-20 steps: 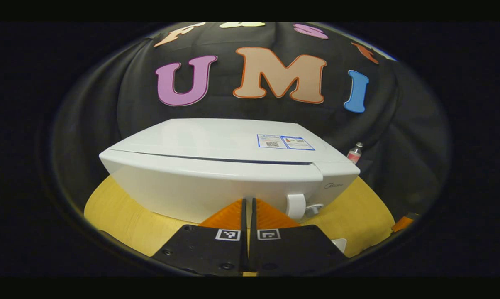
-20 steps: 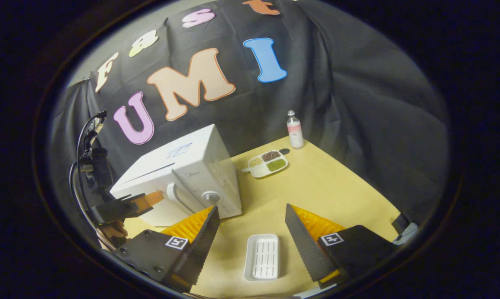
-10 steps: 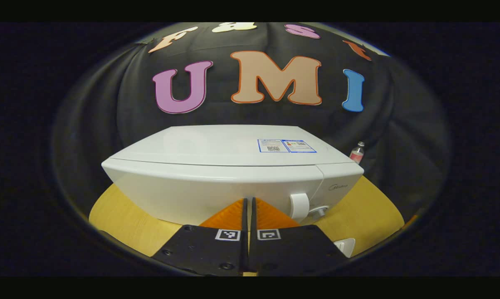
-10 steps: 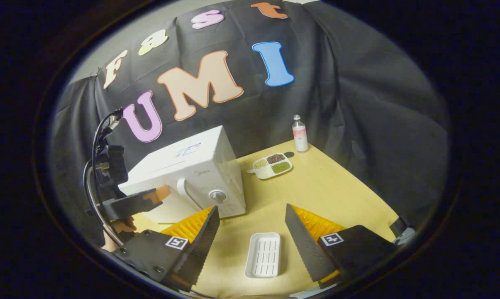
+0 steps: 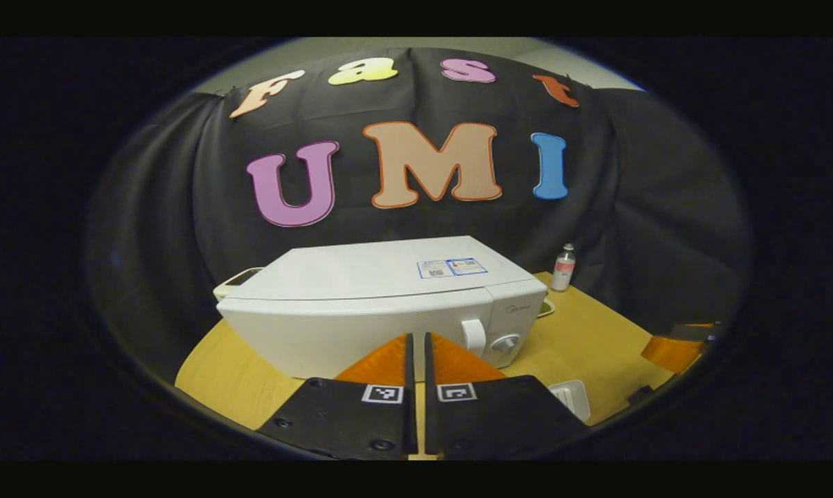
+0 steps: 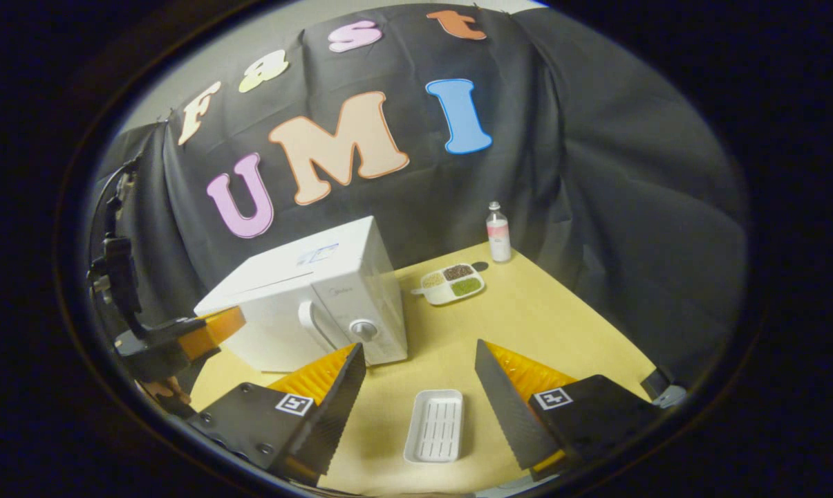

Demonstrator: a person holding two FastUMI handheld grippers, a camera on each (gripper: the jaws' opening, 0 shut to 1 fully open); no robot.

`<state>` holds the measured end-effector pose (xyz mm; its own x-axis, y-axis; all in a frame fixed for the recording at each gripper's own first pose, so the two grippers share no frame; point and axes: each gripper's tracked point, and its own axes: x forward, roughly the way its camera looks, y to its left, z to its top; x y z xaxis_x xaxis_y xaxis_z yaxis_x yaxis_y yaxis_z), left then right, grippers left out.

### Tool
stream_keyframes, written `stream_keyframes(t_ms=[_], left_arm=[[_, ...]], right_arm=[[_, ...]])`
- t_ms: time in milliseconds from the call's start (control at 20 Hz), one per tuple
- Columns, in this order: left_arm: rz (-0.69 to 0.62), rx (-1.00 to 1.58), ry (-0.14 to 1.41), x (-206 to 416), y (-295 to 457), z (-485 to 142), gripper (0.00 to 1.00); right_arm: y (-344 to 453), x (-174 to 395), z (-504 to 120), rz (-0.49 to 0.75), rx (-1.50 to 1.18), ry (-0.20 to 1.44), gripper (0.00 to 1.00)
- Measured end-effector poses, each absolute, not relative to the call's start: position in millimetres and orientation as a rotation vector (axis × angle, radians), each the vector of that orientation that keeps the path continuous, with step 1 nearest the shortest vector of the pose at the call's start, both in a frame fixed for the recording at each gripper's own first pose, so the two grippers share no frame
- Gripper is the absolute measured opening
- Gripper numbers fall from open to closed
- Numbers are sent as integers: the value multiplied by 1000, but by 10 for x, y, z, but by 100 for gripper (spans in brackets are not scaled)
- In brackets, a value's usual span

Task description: Open the microwave oven with the left hand, put the food in, and close the microwave oven.

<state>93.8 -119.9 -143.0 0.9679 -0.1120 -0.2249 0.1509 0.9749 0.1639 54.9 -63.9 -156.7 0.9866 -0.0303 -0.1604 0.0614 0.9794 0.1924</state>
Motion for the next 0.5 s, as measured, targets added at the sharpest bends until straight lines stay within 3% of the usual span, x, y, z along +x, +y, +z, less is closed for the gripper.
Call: stream_keyframes(t_ms=[50, 100, 250, 350, 500], left_arm=[[-112, 168, 223, 846, -1102, -1406, 5], [-88, 151, 226, 773, -1012, -1380, 8], [-15, 89, 228, 531, -737, -1311, 11], [23, 64, 218, 369, -584, -1252, 5], [82, 76, 197, 84, -327, -1187, 5]], right_arm=[[-587, 552, -1541, -36, 204, 153, 99], [-528, 542, -1507, -23, 207, 150, 91], [-349, 510, -1447, 25, 209, 142, 91], [-224, 475, -1438, 59, 205, 145, 91], [-94, 424, -1403, 94, 176, 145, 91]])
